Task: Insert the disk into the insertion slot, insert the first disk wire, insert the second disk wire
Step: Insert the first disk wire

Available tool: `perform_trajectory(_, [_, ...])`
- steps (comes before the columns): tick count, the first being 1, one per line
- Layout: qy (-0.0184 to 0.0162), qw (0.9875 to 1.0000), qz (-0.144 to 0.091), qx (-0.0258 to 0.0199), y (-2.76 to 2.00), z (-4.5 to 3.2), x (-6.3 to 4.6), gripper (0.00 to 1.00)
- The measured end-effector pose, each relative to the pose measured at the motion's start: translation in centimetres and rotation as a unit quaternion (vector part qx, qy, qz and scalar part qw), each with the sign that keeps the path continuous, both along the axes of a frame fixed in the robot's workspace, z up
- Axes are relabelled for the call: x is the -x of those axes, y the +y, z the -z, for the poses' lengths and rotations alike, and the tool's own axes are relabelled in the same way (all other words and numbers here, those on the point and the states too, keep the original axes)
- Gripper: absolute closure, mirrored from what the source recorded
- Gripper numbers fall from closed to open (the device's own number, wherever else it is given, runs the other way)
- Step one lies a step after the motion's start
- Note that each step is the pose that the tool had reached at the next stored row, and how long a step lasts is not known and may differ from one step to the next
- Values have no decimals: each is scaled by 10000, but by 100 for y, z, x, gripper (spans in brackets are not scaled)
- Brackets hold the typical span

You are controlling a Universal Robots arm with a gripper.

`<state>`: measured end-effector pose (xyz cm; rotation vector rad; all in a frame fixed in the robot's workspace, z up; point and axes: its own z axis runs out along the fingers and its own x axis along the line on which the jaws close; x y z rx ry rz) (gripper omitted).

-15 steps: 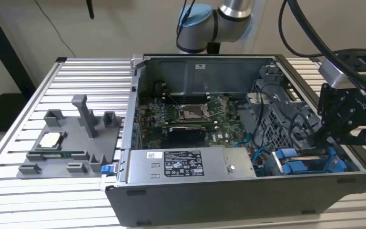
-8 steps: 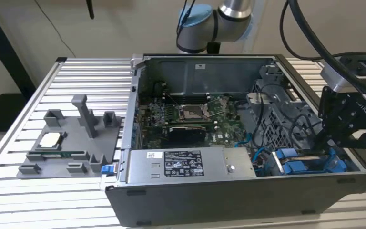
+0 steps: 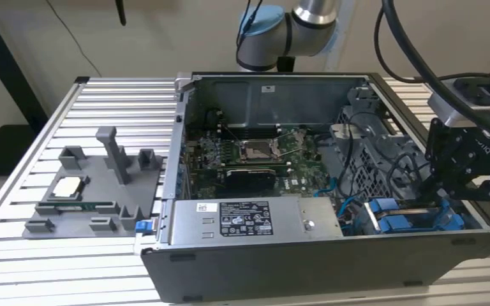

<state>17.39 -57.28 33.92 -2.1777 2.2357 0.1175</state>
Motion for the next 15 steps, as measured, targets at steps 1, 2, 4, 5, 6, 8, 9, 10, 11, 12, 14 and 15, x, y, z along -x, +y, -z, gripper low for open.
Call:
perform_trajectory(1, [0, 10000, 0, 0, 0, 3, -2, 81])
perform_trajectory(2, [1, 10000, 0, -1, 0, 9, -3, 81])
perform_trajectory(4, [5, 10000, 0, -1, 0, 28, -4, 81])
perform_trajectory(5, [7, 10000, -1, 0, 0, 41, -5, 81])
perform_trajectory(6, [9, 10000, 0, 3, 0, 53, -5, 81])
perform_trajectory(8, [11, 10000, 0, 3, 0, 61, -5, 81])
perform_trajectory(9, [12, 10000, 0, -8, -1, 67, -4, 79])
perform_trajectory(10, [12, 10000, 0, -18, -1, 66, -5, 79])
perform_trajectory(11, [12, 10000, 0, -23, -2, 61, -5, 73])
perform_trajectory(12, [12, 10000, 0, -26, -2, 48, -5, 73])
perform_trajectory(14, [12, 10000, 0, -27, -2, 8, -5, 73])
perform_trajectory(15, [12, 10000, 0, -28, -2, -17, -5, 73])
